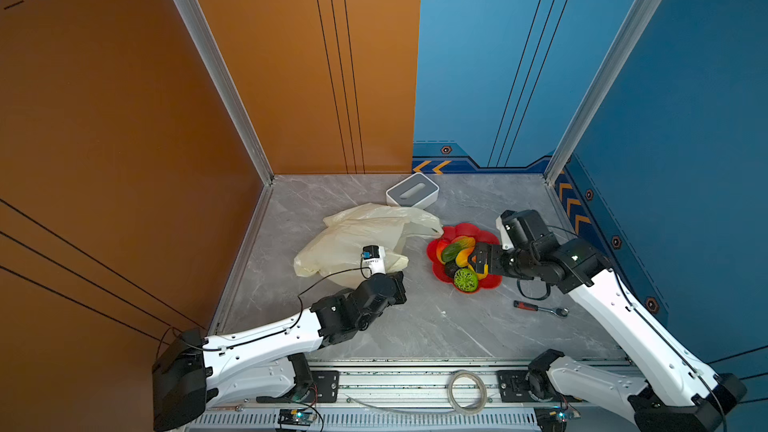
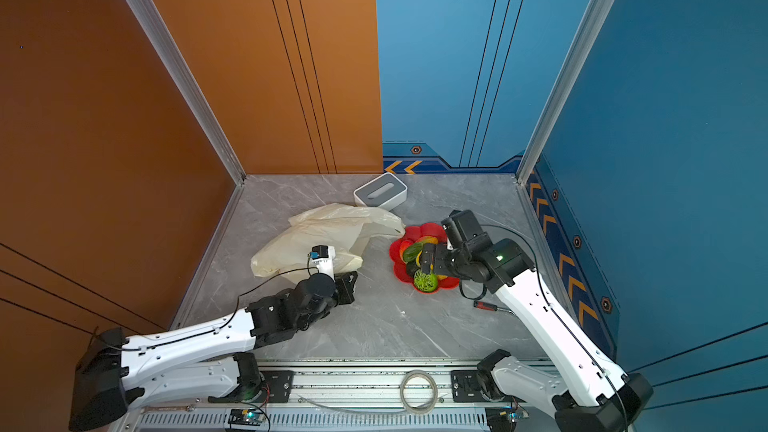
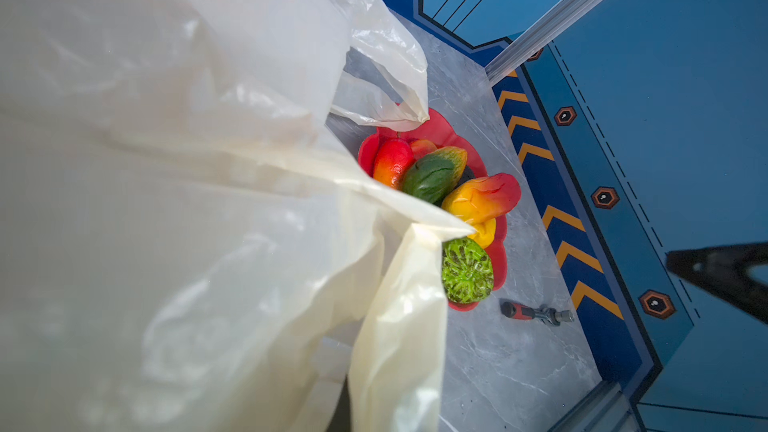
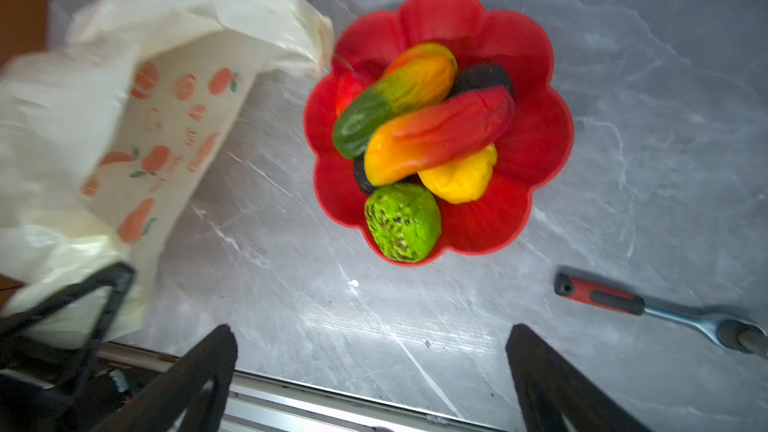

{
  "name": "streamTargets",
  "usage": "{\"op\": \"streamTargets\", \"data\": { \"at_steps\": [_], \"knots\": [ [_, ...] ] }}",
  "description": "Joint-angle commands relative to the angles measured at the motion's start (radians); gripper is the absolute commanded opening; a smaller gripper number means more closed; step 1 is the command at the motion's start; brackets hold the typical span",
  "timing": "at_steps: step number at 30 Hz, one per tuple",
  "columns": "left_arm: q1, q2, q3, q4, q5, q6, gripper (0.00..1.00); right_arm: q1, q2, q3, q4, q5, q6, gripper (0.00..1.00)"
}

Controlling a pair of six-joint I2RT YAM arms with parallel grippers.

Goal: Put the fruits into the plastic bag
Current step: 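Lower the open right gripper over the bowl fruits while the left holds the bag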

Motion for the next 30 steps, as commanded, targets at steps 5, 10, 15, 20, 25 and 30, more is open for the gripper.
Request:
{"op": "streamTargets", "data": {
  "at_steps": [5,10,15,20,25,30],
  "knots": [
    [0.008,-0.027,-0.01,0.002,0.03,-0.01,0.0,0.105,0.095,-0.067,-0.022,0.226,0.084,1.0],
    [0.007,-0.057,-0.028,-0.015,0.021,-0.01,0.0,0.117,0.152,-0.118,0.072,0.204,0.111,0.98],
    [0.006,-0.09,-0.045,-0.028,0.006,-0.014,0.0,0.141,0.223,-0.126,0.116,0.203,0.128,0.98],
    [0.006,-0.092,-0.044,-0.032,0.01,-0.008,0.0,0.142,0.285,-0.127,0.156,0.204,0.132,0.97],
    [0.007,-0.092,-0.044,-0.033,0.014,-0.003,0.0,0.142,0.34,-0.127,0.188,0.211,0.128,0.97],
    [0.006,-0.098,-0.051,-0.034,0.013,-0.003,0.0,0.142,0.399,-0.127,0.216,0.223,0.121,0.97]
  ]
}}
